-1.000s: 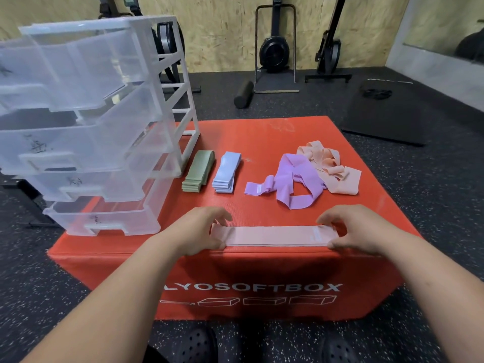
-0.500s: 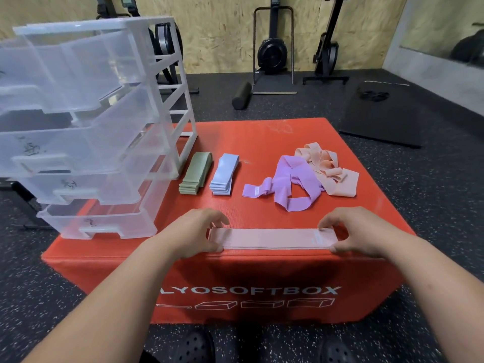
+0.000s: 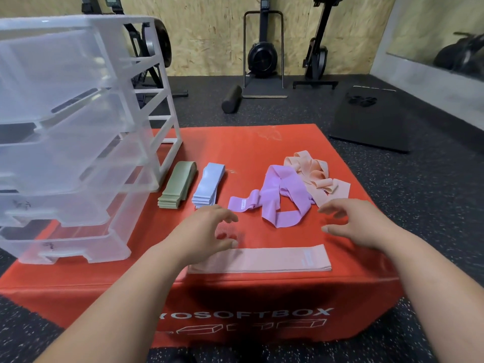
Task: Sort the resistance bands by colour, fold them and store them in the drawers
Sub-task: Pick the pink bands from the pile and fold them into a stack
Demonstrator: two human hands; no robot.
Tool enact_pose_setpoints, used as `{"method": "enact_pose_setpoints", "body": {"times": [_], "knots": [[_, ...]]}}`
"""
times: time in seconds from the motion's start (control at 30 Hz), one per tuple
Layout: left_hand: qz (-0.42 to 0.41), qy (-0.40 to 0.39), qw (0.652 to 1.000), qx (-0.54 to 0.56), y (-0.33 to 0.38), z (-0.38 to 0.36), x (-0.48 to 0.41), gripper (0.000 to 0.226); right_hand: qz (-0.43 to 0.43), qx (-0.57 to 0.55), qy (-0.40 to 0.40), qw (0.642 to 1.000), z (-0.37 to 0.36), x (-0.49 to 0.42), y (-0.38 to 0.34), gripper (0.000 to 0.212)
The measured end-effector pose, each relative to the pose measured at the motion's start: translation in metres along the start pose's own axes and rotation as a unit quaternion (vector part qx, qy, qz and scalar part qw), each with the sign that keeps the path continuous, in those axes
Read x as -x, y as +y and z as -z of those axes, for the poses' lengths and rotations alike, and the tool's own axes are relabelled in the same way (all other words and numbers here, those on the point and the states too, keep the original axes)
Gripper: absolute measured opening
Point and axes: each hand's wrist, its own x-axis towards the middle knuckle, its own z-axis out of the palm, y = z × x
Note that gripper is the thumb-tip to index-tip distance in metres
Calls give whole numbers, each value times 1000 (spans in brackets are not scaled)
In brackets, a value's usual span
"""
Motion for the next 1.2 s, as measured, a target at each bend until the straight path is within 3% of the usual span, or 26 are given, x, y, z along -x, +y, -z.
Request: {"method": "enact_pose_setpoints", "body": {"times": [0.17,0.33,0.53,0.7,0.83,1.07,1.2], "knots": [[-18,25,1000,8,18,-17,-35,48,-70,53,94,992,1,-21,12,44],[-41,40,998,20,34,-32,-66,46,-93,102,116,984,-15,-36,22,47],[-48,48,997,35,46,-44,-89,39,-81,178,184,963,-25,-50,23,21],[-43,81,994,58,50,-46,-97,32,24,25,260,965,3,-52,-10,7],[-24,125,984,125,59,-43,-97,35,53,-124,254,958,19,-43,-35,6],[-12,164,965,206,81,-24,-91,52,140,-189,207,950,18,-28,-68,26],[-27,139,964,227,85,-20,-87,38,180,-197,175,948,15,-25,-82,22]]}}
